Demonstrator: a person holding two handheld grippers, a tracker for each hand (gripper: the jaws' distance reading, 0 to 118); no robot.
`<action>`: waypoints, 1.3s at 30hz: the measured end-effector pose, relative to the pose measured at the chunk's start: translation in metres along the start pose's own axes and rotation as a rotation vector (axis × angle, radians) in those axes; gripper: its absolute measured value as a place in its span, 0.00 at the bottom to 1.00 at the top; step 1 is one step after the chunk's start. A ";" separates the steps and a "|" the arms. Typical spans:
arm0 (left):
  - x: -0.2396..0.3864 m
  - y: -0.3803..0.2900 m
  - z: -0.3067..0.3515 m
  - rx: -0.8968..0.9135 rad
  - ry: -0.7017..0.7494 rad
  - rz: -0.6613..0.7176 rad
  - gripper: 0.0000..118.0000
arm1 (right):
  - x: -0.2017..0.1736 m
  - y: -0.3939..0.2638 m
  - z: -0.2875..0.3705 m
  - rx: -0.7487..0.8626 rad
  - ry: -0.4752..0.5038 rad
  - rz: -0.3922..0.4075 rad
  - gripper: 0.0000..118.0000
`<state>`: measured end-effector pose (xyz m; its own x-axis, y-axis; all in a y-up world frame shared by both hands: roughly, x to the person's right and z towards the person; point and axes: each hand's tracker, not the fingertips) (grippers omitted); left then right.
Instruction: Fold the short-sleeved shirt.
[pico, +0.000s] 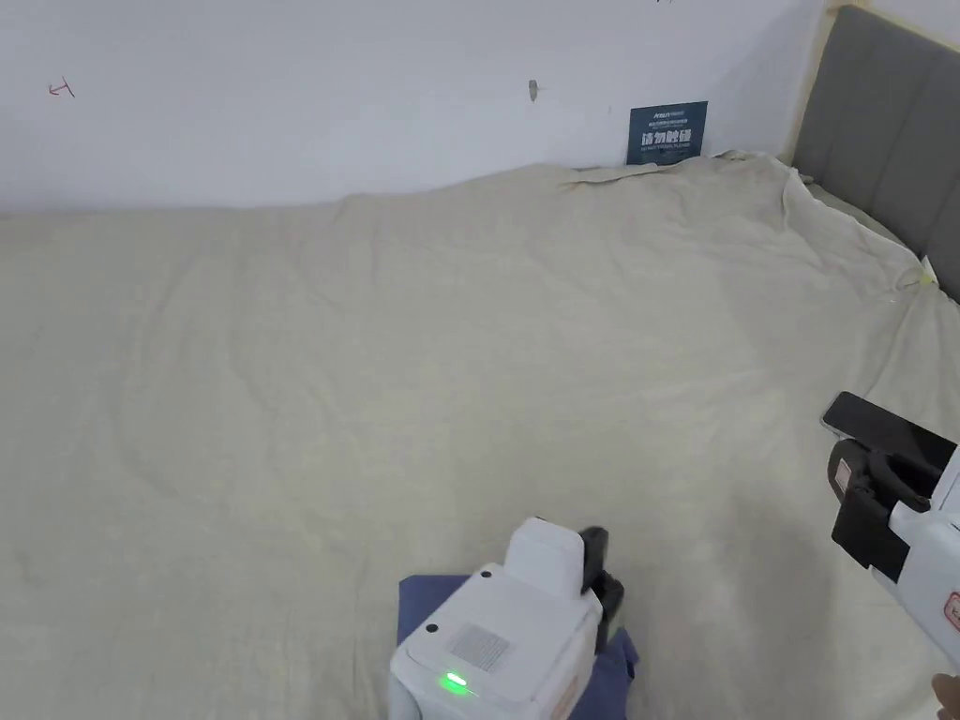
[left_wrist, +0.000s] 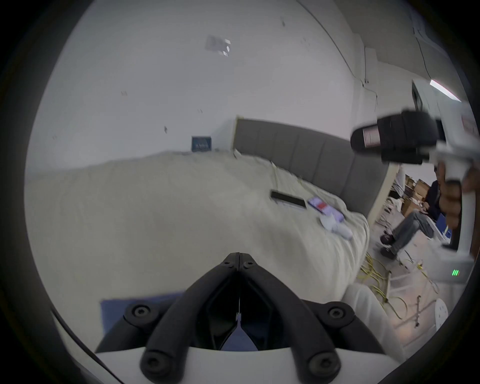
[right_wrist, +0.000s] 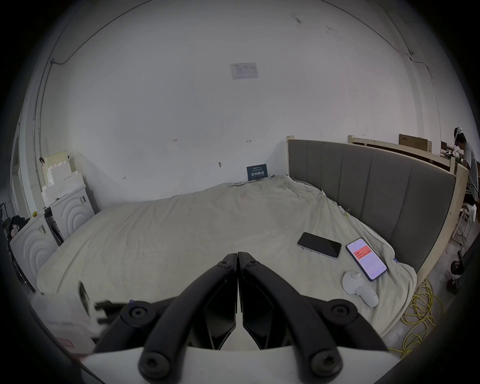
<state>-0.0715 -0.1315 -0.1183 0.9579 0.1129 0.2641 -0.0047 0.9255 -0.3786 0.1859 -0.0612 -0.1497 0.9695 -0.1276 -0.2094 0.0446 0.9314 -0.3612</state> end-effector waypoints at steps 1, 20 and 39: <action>-0.006 0.008 0.007 0.029 0.025 -0.006 0.01 | -0.005 0.002 0.000 0.011 0.005 0.001 0.00; -0.115 0.060 0.101 0.297 0.484 -0.012 0.01 | -0.086 0.010 0.004 0.300 0.017 0.120 0.00; -0.135 0.029 0.124 0.226 0.555 0.009 0.00 | -0.104 -0.069 -0.040 0.051 0.043 0.105 0.00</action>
<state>-0.2362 -0.0750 -0.0544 0.9640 -0.0282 -0.2644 -0.0164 0.9862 -0.1650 0.0726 -0.1256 -0.1396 0.9583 -0.0423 -0.2826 -0.0430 0.9563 -0.2891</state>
